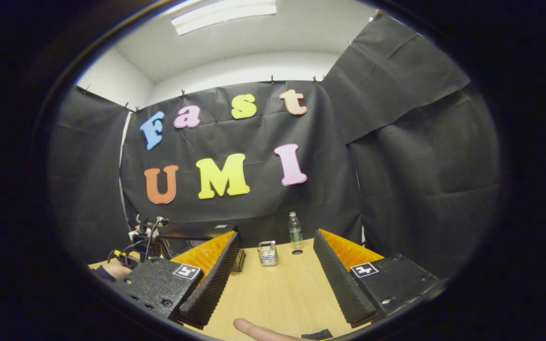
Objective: Open the electric oven with the left hand, put the food in, and close the electric oven.
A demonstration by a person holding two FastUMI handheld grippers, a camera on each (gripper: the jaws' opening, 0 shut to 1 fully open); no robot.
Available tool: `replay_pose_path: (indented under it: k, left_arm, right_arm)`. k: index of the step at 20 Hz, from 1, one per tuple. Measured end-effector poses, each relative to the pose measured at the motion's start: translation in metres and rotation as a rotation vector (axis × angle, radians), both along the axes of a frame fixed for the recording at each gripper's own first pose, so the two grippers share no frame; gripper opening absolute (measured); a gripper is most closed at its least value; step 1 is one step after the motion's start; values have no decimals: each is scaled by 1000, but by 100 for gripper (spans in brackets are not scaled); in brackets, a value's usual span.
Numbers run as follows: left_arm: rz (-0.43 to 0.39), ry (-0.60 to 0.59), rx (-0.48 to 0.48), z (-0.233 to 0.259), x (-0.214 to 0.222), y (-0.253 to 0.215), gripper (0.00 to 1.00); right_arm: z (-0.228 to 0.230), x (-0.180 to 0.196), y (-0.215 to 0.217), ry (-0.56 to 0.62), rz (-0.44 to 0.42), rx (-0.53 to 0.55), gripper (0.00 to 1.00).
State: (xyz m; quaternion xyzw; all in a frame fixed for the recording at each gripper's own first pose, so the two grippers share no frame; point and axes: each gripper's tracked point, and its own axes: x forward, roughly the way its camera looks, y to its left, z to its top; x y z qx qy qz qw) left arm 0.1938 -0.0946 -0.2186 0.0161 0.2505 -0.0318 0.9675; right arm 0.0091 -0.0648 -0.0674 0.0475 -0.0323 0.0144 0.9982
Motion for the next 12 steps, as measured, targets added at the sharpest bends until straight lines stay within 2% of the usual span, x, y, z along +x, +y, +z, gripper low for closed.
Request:
replay_pose_path:
  k: [3,7,9,10,12]
  left_arm:
    - [21,-41,37,29,14,11,96]
    - [20,-111,-12,63,33,12,95]
    - [-6,-141,-34,75,44,6,96]
    - [-10,-147,-34,76,49,6,96]
    - [39,-97,-3,65,46,22,96]
  right_arm:
    - [4,-6,7,5,3,-8,100]
    - [12,-16,17,9,22,-18,96]
    - [16,-23,17,1,17,-27,96]
    - [18,-27,19,-3,16,-33,100]
    - [20,-37,22,-10,24,-61,100]
